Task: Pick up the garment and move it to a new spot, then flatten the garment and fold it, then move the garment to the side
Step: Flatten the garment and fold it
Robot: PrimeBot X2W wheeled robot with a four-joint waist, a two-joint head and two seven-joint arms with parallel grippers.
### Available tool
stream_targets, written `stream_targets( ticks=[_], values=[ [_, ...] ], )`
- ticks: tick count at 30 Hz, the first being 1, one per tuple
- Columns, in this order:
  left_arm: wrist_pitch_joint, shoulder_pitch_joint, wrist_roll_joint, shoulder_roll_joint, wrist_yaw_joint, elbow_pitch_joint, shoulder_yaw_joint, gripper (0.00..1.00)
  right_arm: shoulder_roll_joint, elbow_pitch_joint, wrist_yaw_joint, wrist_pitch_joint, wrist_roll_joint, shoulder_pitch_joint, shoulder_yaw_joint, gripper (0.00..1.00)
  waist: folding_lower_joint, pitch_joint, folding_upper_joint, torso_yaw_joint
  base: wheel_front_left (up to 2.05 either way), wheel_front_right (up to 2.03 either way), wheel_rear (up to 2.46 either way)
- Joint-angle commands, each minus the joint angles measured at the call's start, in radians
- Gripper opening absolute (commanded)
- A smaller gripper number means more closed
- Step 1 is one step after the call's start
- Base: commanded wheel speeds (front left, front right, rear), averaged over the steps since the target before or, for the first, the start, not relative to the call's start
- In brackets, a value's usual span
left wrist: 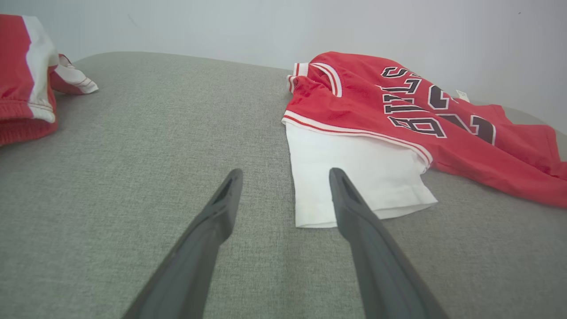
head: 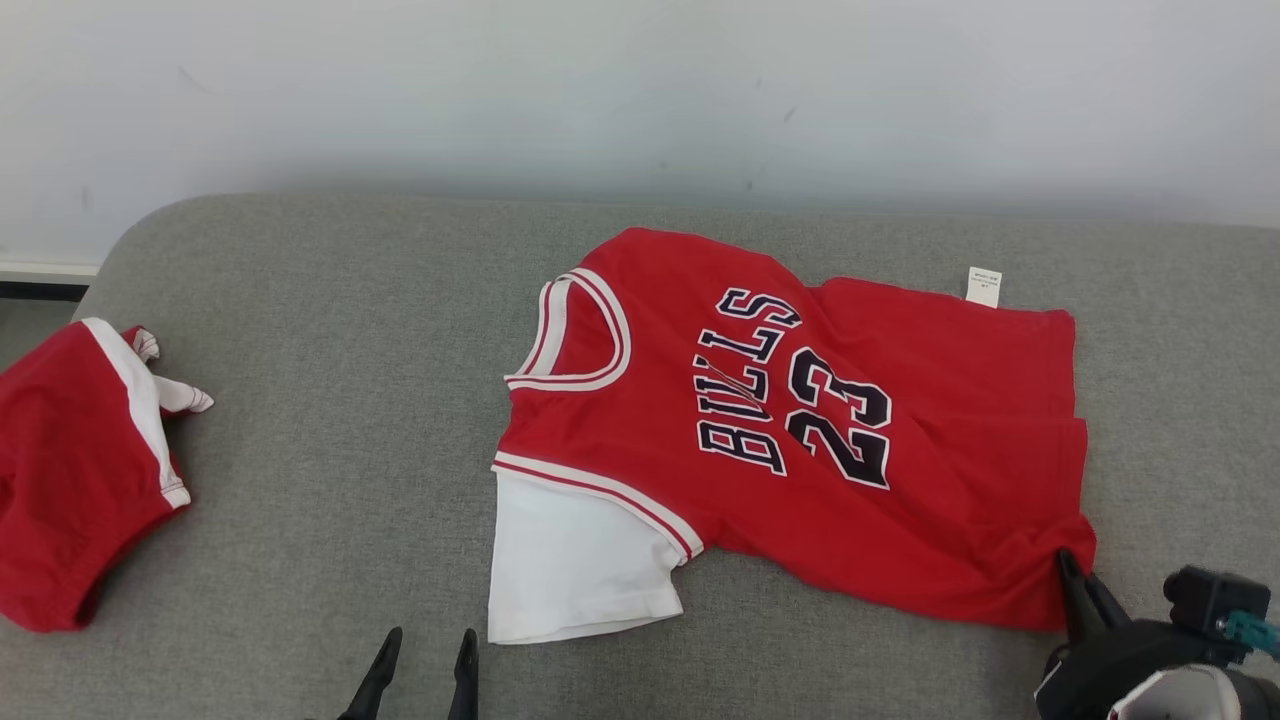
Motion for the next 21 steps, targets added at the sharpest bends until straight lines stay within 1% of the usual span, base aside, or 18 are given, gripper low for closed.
stream_targets(
  ticks=[1,5,11,12,13,14,17,21],
  values=[
    [-0.003,-0.004,0.002,-0.001,0.003,-0.005,0.000,1.00,-0.005,0.009,-0.002,-0.002,0.009,-0.025,0.002,0.00,0.0000,0.004,0.0000,0.002,0.00,0.00,0.00],
    [-0.003,-0.011,-0.002,-0.001,0.004,-0.003,-0.005,1.00,-0.020,0.093,-0.002,-0.005,0.026,-0.125,0.008,0.00,0.0000,0.010,0.0000,0.009,0.00,0.00,0.00],
    [-0.003,-0.018,-0.005,-0.001,0.005,0.006,-0.021,1.00,-0.045,0.296,-0.002,-0.052,0.011,-0.243,0.009,0.00,0.0000,0.007,0.0000,0.031,0.00,0.00,0.00],
    [-0.003,-0.016,-0.005,-0.001,0.006,0.008,-0.023,1.00,-0.047,0.322,-0.002,-0.066,0.012,-0.254,0.011,0.17,0.0000,0.004,0.0000,0.035,0.00,0.00,0.00],
    [-0.003,-0.014,-0.006,-0.001,0.007,0.007,-0.023,1.00,-0.048,0.339,-0.002,-0.087,0.011,-0.266,0.018,0.60,0.0000,0.003,0.0000,0.037,0.00,0.00,0.00],
    [-0.003,-0.011,-0.007,-0.001,0.009,0.005,-0.023,1.00,-0.047,0.353,-0.002,-0.105,0.017,-0.272,0.024,1.00,0.0000,0.001,0.0000,0.037,0.00,0.00,0.00],
    [-0.003,0.001,-0.007,-0.001,0.014,0.003,-0.020,1.00,-0.060,0.373,-0.002,-0.168,0.026,-0.267,0.049,1.00,0.0000,-0.006,0.0000,0.034,0.00,0.00,0.00],
    [-0.003,0.013,-0.007,-0.001,0.014,0.000,-0.013,1.00,-0.060,0.345,-0.002,-0.226,0.048,-0.224,0.062,1.00,0.0000,-0.016,0.0000,0.019,0.00,0.00,0.00]
  ],
)
